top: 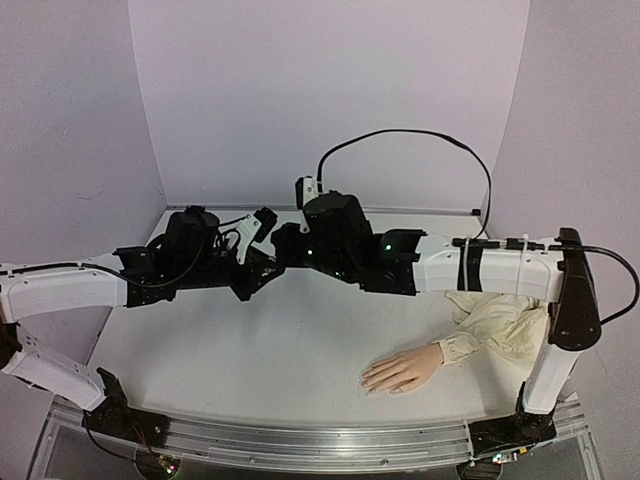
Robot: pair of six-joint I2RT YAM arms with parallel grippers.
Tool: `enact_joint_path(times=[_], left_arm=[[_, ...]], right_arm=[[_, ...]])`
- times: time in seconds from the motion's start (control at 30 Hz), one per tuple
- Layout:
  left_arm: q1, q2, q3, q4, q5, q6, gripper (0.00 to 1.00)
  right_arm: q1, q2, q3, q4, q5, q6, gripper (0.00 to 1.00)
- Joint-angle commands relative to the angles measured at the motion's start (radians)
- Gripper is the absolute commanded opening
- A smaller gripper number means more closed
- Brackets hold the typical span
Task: Paint the nails
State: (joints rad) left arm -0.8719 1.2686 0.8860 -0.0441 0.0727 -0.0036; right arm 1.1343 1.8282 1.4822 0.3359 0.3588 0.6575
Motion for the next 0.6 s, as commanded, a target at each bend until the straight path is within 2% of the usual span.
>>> enact_joint_path(times=[0.0,0.1,0.33,0.4,0.47,0.57], left_arm=[[0.031,-0.066,-0.032,0.226,-0.005,-0.029,0.00],[0.032,-0.109,-0.077,0.207,0.090,-0.040,0.00],[0.042,-0.166,-0.086,0.163,0.449,-0.050,0.00],[0.050,-0.176,-0.074,0.162,0.563,-0.060,0.00],[0.053,-0.180,-0.053,0.161,0.680,-0.079,0.00],[0.053,-0.164,-0.017,0.161,0.813,-0.109,0.00]], right_arm=[[0.013,-0.108,-0.080,-0.054,-0.218,-0.164,0.17],[-0.055,-0.188,-0.134,-0.018,-0.417,-0.205,0.41],[-0.189,-0.295,-0.197,0.045,-0.886,-0.264,0.83],[-0.214,-0.295,-0.206,0.073,-0.979,-0.264,0.88],[-0.223,-0.289,-0.201,0.107,-1.045,-0.259,0.88],[-0.223,-0.266,-0.188,0.216,-1.163,-0.210,0.78]])
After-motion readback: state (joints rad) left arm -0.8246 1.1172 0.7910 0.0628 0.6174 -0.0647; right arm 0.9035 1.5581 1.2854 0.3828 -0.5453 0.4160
